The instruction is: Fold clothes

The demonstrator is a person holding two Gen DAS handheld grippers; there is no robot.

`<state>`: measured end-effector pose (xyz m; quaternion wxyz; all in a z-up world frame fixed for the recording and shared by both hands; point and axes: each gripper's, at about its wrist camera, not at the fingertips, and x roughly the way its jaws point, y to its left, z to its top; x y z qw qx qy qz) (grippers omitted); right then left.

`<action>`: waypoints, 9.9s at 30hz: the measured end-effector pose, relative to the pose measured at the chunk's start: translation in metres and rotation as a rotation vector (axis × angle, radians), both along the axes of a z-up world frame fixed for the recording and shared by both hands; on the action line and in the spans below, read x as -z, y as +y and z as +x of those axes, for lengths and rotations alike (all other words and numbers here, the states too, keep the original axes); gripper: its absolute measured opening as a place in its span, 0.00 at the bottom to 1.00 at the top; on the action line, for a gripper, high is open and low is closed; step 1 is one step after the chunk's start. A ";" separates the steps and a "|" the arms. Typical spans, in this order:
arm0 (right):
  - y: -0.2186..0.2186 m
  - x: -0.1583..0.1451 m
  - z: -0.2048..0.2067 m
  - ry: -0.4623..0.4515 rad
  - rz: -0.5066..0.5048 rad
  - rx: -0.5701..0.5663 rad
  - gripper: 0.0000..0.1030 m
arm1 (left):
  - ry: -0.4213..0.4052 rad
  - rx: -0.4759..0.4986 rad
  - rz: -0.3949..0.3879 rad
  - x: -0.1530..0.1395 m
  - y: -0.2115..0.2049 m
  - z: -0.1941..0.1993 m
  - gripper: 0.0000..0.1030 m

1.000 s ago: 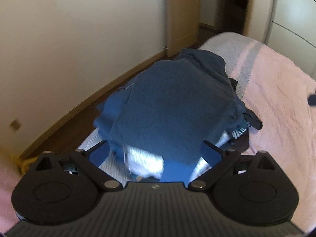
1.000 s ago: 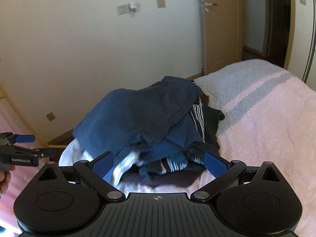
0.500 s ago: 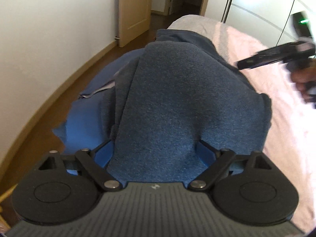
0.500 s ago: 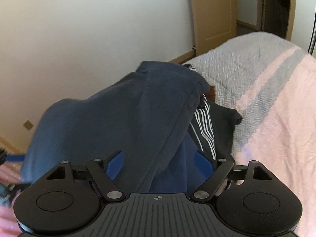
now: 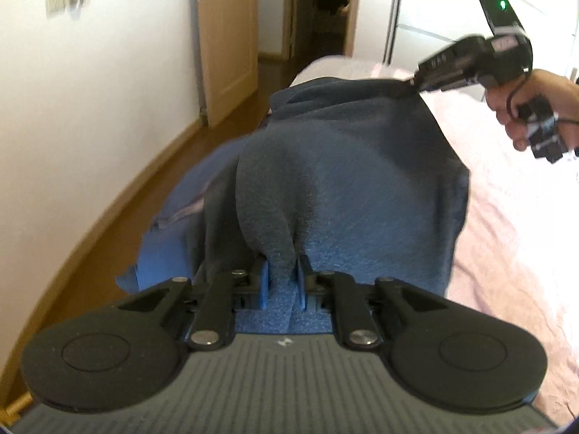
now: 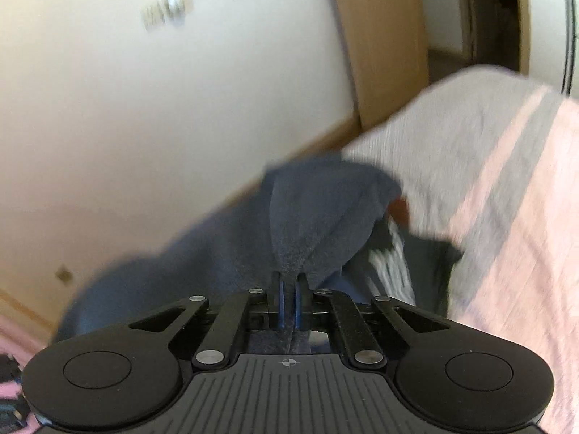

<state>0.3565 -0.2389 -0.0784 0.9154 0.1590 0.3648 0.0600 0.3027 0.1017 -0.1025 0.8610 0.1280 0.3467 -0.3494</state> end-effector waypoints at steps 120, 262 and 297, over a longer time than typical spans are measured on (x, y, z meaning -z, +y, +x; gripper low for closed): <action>-0.266 0.196 -1.050 0.375 0.500 1.343 0.21 | 0.036 1.454 0.296 0.108 -0.750 -0.701 0.33; -0.145 0.171 -0.897 0.525 0.172 1.392 0.48 | -0.073 0.813 0.623 0.126 -0.242 -0.286 0.26; -0.191 0.144 -0.946 0.434 0.069 1.356 0.47 | -0.319 1.591 0.299 0.142 -0.477 -0.588 0.39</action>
